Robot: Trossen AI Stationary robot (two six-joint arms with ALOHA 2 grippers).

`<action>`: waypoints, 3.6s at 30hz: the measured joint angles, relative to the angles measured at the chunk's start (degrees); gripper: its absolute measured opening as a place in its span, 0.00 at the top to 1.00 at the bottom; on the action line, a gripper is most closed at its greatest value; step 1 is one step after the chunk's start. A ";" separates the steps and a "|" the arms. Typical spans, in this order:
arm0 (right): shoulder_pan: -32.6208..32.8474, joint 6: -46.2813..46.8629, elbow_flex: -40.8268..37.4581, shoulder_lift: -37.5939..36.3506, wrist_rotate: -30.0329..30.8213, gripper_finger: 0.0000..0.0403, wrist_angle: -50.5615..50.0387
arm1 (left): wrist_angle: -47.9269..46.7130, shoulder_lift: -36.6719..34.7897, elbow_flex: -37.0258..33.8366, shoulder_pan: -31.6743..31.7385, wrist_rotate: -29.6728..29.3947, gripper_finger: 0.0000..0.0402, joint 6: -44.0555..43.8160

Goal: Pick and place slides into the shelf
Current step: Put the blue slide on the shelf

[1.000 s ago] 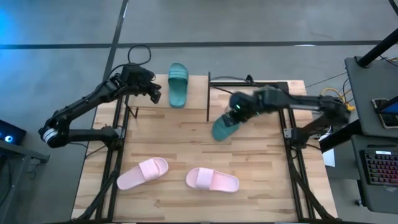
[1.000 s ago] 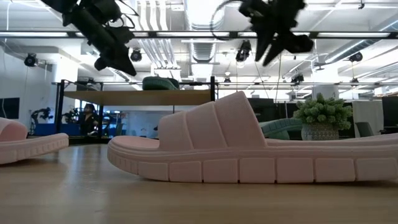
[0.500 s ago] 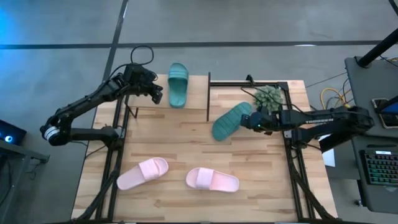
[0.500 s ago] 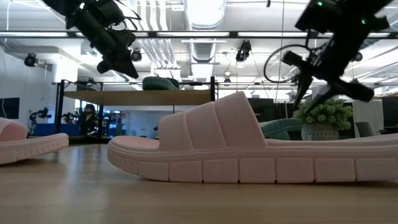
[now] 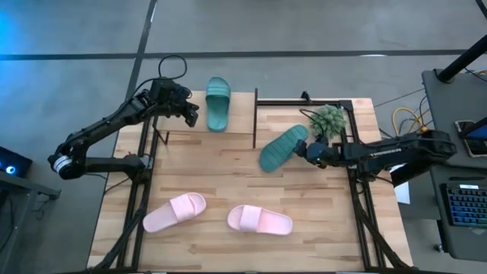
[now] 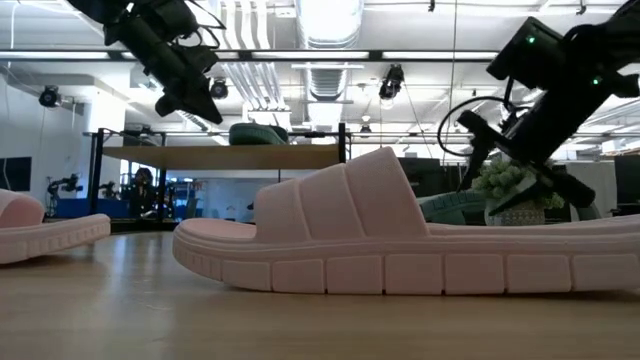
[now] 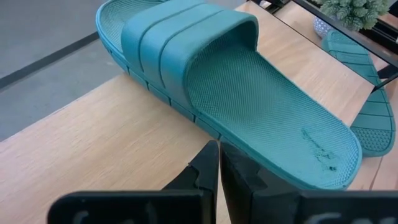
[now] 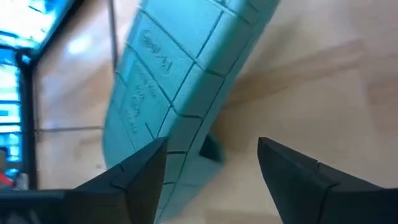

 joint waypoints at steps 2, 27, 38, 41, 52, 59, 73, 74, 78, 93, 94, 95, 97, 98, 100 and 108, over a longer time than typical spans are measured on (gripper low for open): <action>-0.22 -0.45 -0.87 0.95 2.07 0.38 4.72 | 0.00 0.00 0.00 0.00 -0.04 1.00 -0.04; -7.94 -14.68 7.95 19.36 -1.41 0.52 16.48 | -0.15 -0.26 0.00 0.00 -0.26 1.00 -0.04; -7.75 -33.33 17.26 15.83 -3.51 0.80 9.02 | -0.50 -0.65 0.00 -0.01 -0.22 1.00 -0.11; -6.73 -43.25 23.94 12.59 -1.68 0.80 -2.65 | -0.95 -1.55 0.00 -0.02 -0.22 1.00 -1.05; 4.03 -89.55 50.22 16.87 7.38 0.77 -39.07 | -3.45 -10.01 0.00 -0.02 -0.22 1.00 -1.83; 7.42 -90.54 56.39 31.01 12.33 0.80 -48.94 | -3.96 -14.39 0.01 -0.02 -0.53 1.00 -3.15; 12.04 -85.23 61.57 38.08 -1.59 0.79 -52.32 | -10.87 -16.60 -0.63 -0.02 -0.68 1.00 -3.04; 12.20 -84.38 61.29 38.09 -3.16 0.79 -52.42 | -10.80 -16.73 -0.88 -0.02 -0.68 1.00 -3.02; 13.71 -81.39 59.66 38.05 -6.99 0.76 -52.58 | -10.71 -16.81 -2.05 -0.02 -0.68 1.00 -3.02; 21.24 -73.56 55.89 38.42 -15.99 0.40 -53.37 | -10.69 -19.18 -3.91 -0.02 -0.66 1.00 -3.02; 21.90 -71.95 56.08 38.42 -17.21 0.39 -53.74 | -10.71 -19.38 -3.91 -0.03 -0.64 1.00 -3.02; 22.62 -70.59 56.29 38.39 -17.88 0.39 -54.23 | -10.70 -19.48 -3.91 -0.01 -0.64 1.00 -3.02; 23.72 -67.88 57.14 38.13 -18.97 0.39 -54.14 | -10.71 -19.69 -3.91 0.00 -0.63 1.00 -3.02; 24.13 -66.34 57.60 37.72 -19.35 0.39 -53.79 | -10.70 -19.77 -3.91 0.00 -0.63 1.00 -3.02; 24.79 -63.03 58.43 36.94 -20.84 0.39 -54.29 | -10.69 -19.82 -3.91 0.00 -0.63 1.00 -3.02; 25.69 -41.83 58.93 34.71 -17.93 0.39 -64.21 | -10.69 -19.79 -3.90 0.00 -0.48 1.00 -2.99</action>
